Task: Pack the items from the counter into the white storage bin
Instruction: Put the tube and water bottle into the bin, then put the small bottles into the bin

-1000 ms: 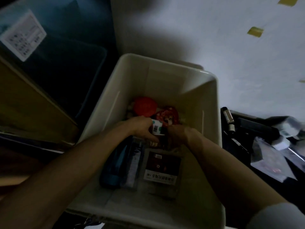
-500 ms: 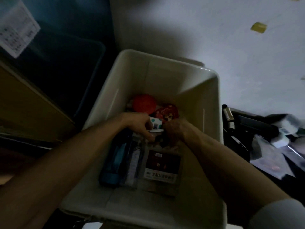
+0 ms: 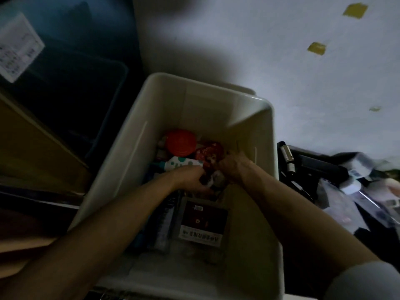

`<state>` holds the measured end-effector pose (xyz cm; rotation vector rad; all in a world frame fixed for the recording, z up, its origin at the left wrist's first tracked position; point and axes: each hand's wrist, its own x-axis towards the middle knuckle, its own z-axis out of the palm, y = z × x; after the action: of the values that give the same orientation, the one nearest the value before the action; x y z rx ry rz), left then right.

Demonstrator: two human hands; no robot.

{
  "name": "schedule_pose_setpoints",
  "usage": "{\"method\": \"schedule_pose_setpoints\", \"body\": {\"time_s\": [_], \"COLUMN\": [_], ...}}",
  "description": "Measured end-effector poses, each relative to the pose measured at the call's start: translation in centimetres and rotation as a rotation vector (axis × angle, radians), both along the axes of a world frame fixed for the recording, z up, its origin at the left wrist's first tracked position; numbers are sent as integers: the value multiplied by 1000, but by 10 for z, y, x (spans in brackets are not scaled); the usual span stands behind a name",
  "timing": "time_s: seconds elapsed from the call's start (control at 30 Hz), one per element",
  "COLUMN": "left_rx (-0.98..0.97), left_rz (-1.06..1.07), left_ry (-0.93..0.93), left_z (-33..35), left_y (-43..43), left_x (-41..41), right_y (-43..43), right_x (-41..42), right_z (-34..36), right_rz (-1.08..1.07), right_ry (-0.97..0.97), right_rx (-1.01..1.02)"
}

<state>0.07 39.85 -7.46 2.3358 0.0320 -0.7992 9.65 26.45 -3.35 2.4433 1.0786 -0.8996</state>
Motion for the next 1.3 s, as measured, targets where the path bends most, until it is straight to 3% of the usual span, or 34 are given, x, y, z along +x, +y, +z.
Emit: {"method": "schedule_pose_setpoints", "body": {"time_s": [0.07,0.17,0.27,0.47,0.57,0.9,1.13,1.3], "left_rx": [-4,-32,-9,103,70,54,40,59], "left_rz": [17,58,135,8,79,273,354,336], "left_ry": [10,-15,-32,-1,-150,-480,-704,-862], "left_z": [-6,-15,-13,-8,12,95,140,161], "left_y": [-9,-29,-49,-36,-22,-13,-64,-115], "left_x": [-1,4,3,11,19,51,78,95], "right_y": [12,25,23,11,7,-32,-89,-157], "right_x": [-1,-7,-8,-5,-2,17,41,61], "right_z": [-6,-5,2,28,47,106,125,123], "right_rz": [309,292,227,210,226,279,15,-82], "right_ry": [-300,-395,-371,-158,-142,-587,-457,-504], "right_rx": [-206,-201,-237,-266,-273,107,581,556]}}
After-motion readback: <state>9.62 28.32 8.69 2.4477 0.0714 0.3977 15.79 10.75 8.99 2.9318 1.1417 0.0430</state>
